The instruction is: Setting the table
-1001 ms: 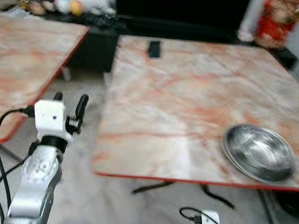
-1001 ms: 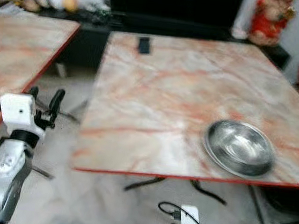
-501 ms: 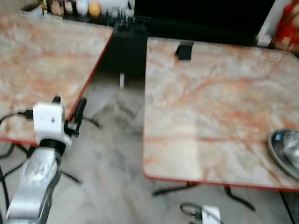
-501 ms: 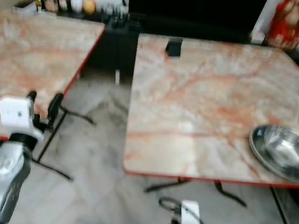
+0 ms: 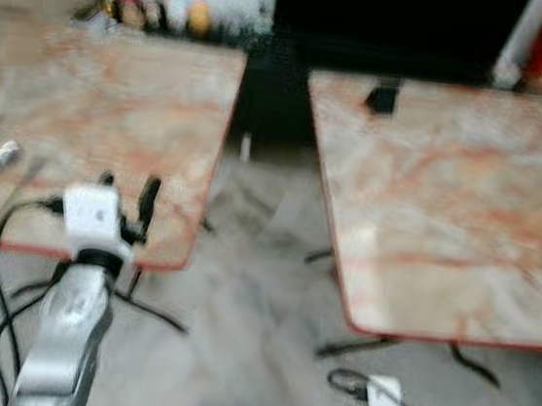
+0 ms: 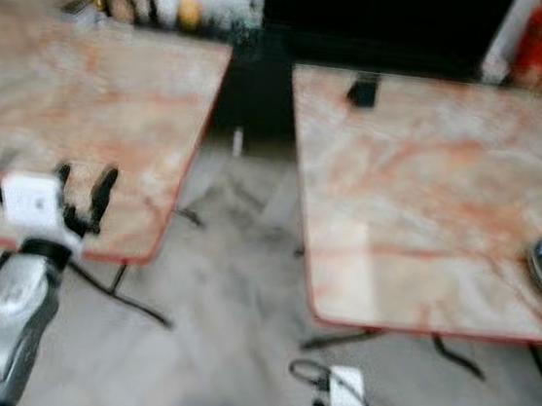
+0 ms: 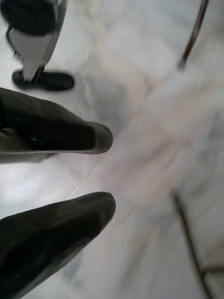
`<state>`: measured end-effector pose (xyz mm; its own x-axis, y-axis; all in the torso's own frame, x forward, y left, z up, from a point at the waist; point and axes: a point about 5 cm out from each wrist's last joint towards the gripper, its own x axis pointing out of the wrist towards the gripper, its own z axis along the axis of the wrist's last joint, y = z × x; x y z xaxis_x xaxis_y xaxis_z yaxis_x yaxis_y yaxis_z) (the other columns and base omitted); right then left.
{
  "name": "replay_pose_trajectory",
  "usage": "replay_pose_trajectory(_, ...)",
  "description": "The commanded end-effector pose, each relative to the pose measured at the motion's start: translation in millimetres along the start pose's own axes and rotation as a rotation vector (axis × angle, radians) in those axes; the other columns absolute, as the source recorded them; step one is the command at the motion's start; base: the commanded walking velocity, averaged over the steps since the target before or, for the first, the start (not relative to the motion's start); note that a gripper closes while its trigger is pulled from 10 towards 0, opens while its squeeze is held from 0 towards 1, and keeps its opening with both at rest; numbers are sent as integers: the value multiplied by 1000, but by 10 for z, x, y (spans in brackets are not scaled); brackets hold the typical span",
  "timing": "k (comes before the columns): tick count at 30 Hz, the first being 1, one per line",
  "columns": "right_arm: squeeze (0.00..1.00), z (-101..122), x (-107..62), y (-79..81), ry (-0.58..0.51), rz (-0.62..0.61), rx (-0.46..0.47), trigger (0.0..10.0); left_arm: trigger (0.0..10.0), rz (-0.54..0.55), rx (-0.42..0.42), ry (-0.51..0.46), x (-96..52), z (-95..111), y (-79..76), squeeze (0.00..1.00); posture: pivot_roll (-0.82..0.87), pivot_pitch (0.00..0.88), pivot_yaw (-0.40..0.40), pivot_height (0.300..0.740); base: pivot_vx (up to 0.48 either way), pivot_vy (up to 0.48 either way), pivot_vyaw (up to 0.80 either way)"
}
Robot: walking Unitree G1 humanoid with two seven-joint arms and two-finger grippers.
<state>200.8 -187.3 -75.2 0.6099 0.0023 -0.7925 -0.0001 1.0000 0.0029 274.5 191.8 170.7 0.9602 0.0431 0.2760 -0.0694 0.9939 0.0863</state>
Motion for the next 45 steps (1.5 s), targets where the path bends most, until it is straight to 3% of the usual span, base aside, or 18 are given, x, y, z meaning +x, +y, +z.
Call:
replay_pose_trajectory(1, 0, -90, -23, -60, 24, -16, 5, 10000, 10000, -16, 6, -4, 11, 15, -48, 0, -34, 0, 0, 707, 0, 401, 0)
replay_pose_trajectory(45, 0, -85, -21, -54, 26, -5, -8, 10000, 10000, 5, 17, 4, -15, 7, 9, 0, -16, 0, -2, 707, 0, 398, 0)
